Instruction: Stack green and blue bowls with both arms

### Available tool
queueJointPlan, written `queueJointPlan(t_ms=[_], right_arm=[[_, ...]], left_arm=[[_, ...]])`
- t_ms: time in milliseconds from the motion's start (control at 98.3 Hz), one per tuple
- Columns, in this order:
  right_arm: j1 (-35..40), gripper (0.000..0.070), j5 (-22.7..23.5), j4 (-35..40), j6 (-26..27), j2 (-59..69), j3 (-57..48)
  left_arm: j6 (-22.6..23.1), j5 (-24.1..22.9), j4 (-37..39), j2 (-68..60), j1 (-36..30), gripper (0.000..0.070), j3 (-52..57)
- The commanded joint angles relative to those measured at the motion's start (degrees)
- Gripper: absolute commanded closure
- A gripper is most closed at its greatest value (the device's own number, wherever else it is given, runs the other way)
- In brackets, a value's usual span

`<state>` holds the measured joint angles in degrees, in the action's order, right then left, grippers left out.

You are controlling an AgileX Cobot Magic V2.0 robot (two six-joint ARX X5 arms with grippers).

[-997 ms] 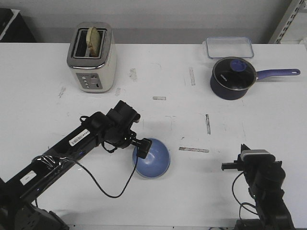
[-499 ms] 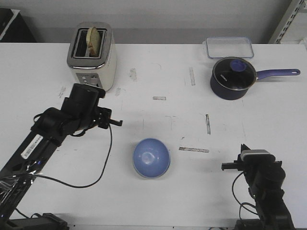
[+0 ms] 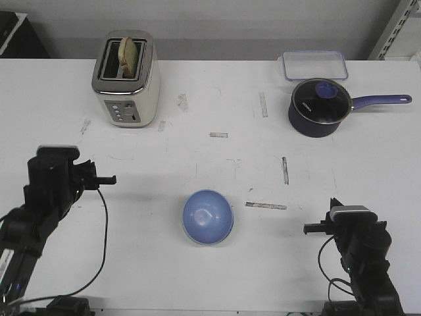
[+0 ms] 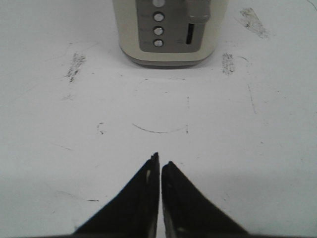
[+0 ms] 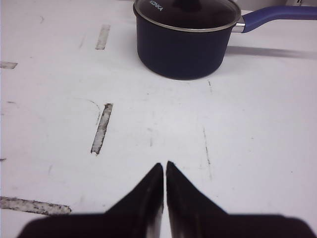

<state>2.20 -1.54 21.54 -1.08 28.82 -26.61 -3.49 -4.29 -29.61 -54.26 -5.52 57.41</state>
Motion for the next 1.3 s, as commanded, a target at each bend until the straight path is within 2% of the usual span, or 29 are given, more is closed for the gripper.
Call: queueJointPlan(t_ms=[0,102,265,458,1292], right_arm=[[0.09,0.07,0.02,-0.57,-0.04,0.13,-0.37],[0.09,0.07,0.02,-0.57,-0.04,0.13,-0.37],[0.09,0.07,0.02,-0.55,-0.04,0.13,-0.37],[0.09,0.07,0.02,-1.29,-0.04,0.13,-0.37],[0.09,0.07,-0.02,-2.25,-0.04,0.11,-0.37]], left_arm=[[0.92,-0.04,3.45,4.48,0.85,0.07,-5.01],[1.25,-0.04,7.39,11.82,2.03,0.07,-11.87],[4.59,0.0,11.56,20.96,2.56,0.07,-19.04],[6.14,0.0,13.4,26.77,2.58,0.07,-24.04],[6.91,0.0,13.31,28.89,2.56,0.0699,-24.61]])
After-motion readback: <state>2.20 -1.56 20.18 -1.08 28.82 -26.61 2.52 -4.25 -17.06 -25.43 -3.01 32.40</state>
